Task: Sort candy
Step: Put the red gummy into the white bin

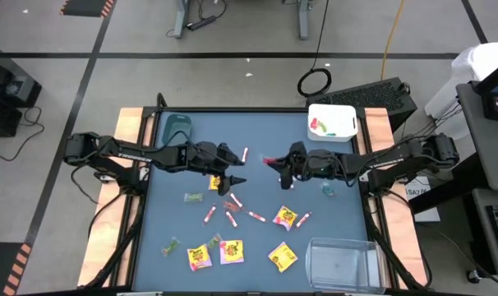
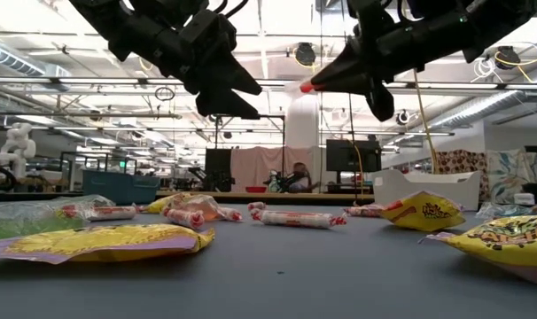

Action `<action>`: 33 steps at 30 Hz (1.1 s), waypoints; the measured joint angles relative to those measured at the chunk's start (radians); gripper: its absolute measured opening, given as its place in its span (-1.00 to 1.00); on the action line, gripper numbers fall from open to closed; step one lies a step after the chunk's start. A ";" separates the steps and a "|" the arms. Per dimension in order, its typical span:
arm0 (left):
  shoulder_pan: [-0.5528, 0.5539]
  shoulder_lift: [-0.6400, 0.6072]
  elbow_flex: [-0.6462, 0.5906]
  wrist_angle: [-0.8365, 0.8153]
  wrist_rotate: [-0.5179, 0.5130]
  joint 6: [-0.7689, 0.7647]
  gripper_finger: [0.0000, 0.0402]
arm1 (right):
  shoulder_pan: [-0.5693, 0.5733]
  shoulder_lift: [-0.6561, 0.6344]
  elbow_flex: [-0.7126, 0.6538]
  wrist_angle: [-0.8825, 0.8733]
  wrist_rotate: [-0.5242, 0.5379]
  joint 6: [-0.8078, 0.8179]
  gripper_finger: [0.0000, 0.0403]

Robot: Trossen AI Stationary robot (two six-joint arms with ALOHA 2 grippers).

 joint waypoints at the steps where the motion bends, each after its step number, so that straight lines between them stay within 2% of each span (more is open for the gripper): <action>1: 0.000 0.000 0.000 0.001 0.000 -0.004 0.58 | 0.000 0.000 0.000 -0.001 0.015 0.001 -0.82; 6: -0.008 0.000 0.000 -0.003 0.000 -0.004 0.58 | 0.000 0.000 0.000 -0.003 0.031 -0.024 -0.82; 12: -0.022 0.000 0.000 -0.003 0.000 -0.001 0.58 | 0.000 0.000 0.000 -0.005 0.031 -0.159 -0.82; 27: -0.045 0.000 0.000 0.005 0.000 -0.003 0.58 | 0.000 0.000 0.000 -0.044 0.031 -0.885 -0.82; 33: -0.044 0.000 0.000 0.005 -0.014 0.001 0.58 | 0.000 0.000 0.000 -0.105 0.031 -1.084 -0.82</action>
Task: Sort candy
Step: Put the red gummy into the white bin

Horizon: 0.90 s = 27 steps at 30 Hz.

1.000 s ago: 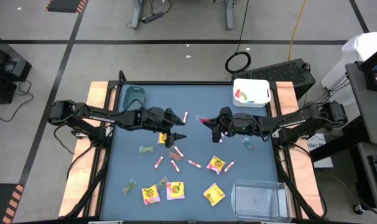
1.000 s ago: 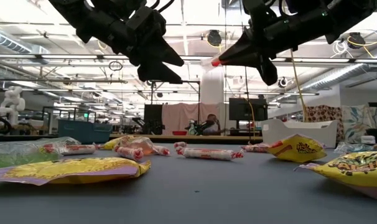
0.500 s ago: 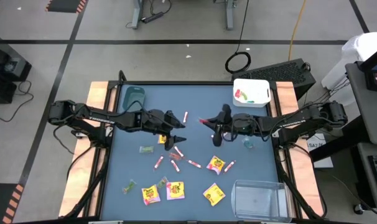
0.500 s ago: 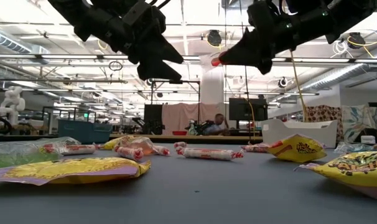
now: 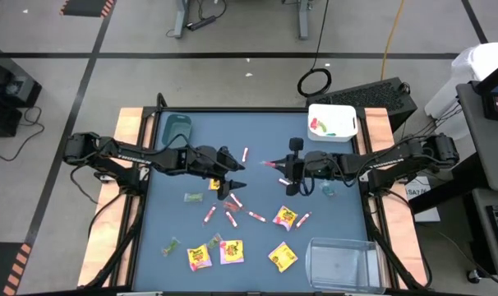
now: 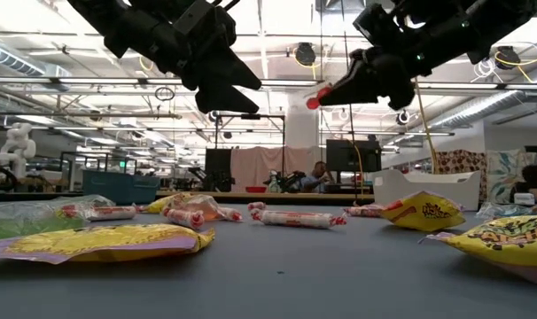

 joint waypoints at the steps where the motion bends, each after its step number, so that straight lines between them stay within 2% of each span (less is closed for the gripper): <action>1: 0.000 0.000 0.000 0.000 -0.001 0.000 0.58 | 0.000 0.000 0.000 -0.005 0.000 -0.019 -0.82; 6: 0.000 0.000 0.000 0.000 -0.002 -0.001 0.58 | 0.000 0.000 0.000 -0.005 0.000 -0.091 -0.82; 13: 0.000 0.000 0.000 0.000 -0.004 -0.001 0.58 | 0.001 0.000 0.000 -0.004 -0.004 -0.077 -0.82; 15: 0.000 0.000 0.000 0.000 -0.004 -0.001 0.58 | 0.001 0.000 0.000 -0.004 -0.007 0.002 -0.82; 19: 0.000 0.000 0.000 0.000 -0.004 -0.001 0.58 | 0.001 0.000 0.000 -0.004 -0.008 0.375 -0.82; 21: 0.000 0.000 0.000 0.000 -0.005 -0.001 0.58 | 0.000 0.000 0.000 -0.004 -0.006 0.504 -0.82; 24: 0.000 0.000 0.000 0.000 -0.008 -0.001 0.58 | -0.007 0.000 0.000 -0.009 0.011 0.502 -0.82; 27: 0.000 0.000 0.000 -0.005 -0.011 -0.001 0.58 | -0.008 -0.016 0.000 -0.026 0.105 0.467 -0.82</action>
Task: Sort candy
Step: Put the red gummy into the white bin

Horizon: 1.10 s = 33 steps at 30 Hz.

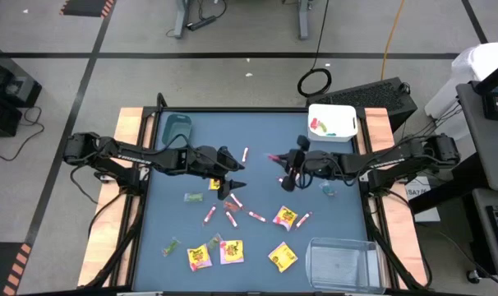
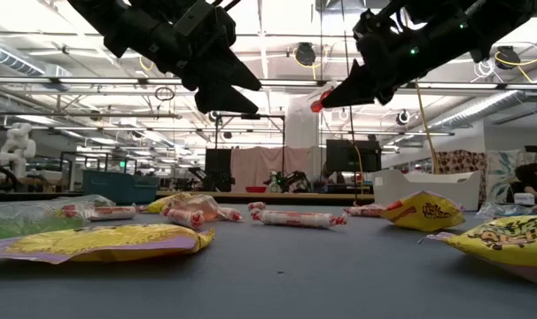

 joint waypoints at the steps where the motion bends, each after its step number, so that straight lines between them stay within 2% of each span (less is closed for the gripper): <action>1: 0.000 0.000 0.000 -0.004 -0.003 0.000 0.58 | -0.003 -0.011 0.009 -0.038 0.046 -0.009 -0.82; 5: 0.000 0.000 0.000 -0.027 -0.027 0.001 0.58 | -0.042 -0.065 0.112 -0.340 0.216 0.027 -0.82; 9: 0.000 0.000 -0.007 -0.027 -0.065 0.001 0.58 | -0.124 -0.088 0.223 -0.638 0.318 0.088 -0.82; 12: 0.000 0.000 -0.016 -0.021 -0.076 0.000 0.58 | -0.207 -0.089 0.260 -0.757 0.388 0.083 -0.82; 16: 0.000 0.000 -0.016 -0.019 -0.079 -0.005 0.58 | -0.324 -0.078 0.253 -0.798 0.453 0.002 -0.82; 22: -0.002 0.000 -0.016 -0.022 -0.079 -0.008 0.58 | -0.515 -0.045 0.237 -0.819 0.406 0.003 -0.82; 28: -0.006 0.000 -0.016 -0.024 -0.079 -0.009 0.58 | -0.715 -0.014 0.235 -0.915 0.200 0.123 -0.82; 33: -0.008 0.000 -0.016 -0.025 -0.078 -0.026 0.58 | -0.805 -0.001 0.235 -0.947 0.089 0.191 -0.78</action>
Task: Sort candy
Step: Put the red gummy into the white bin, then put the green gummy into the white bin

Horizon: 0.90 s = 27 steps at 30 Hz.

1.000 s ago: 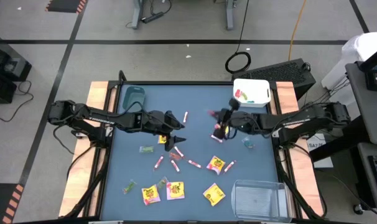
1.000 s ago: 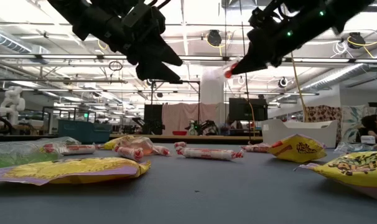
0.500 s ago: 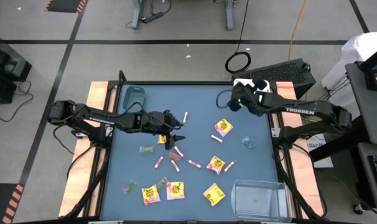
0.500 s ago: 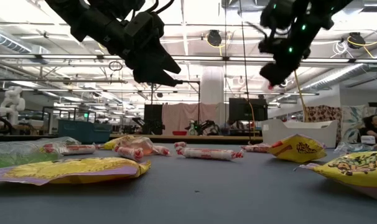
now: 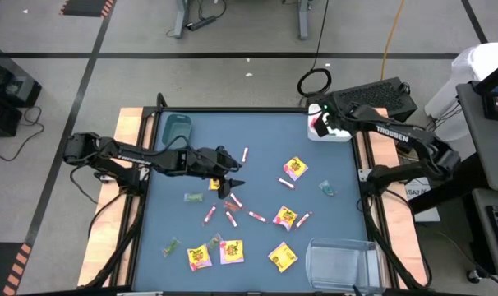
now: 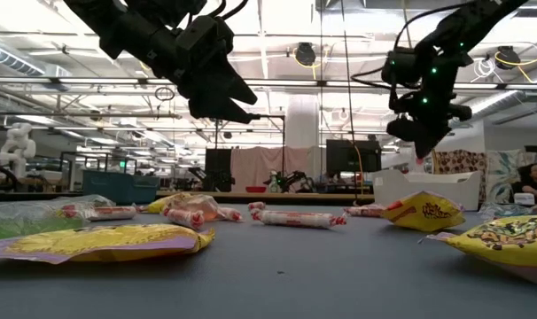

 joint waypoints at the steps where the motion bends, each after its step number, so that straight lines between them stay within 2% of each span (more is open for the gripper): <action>1: 0.000 0.000 0.000 -0.001 0.000 -0.004 0.58 | -0.009 0.002 0.000 -0.001 -0.001 0.001 -0.75; 7: 0.000 0.000 0.000 -0.031 0.003 -0.025 0.58 | -0.015 -0.004 0.000 -0.015 -0.020 -0.026 -0.40; 10: -0.010 -0.012 0.000 -0.089 0.005 -0.045 0.58 | 0.052 -0.051 0.003 -0.037 -0.049 -0.032 -0.22; 15: -0.069 -0.058 -0.001 -0.278 -0.005 -0.129 0.58 | 0.285 -0.220 0.004 -0.003 -0.071 0.014 -0.05; 20: -0.153 -0.084 -0.001 -0.431 -0.044 -0.218 0.58 | 0.543 -0.369 -0.031 0.089 -0.070 0.069 -0.03; 27: -0.261 -0.084 -0.001 -0.671 -0.101 -0.258 0.58 | 0.824 -0.420 -0.186 0.309 -0.075 0.053 -0.03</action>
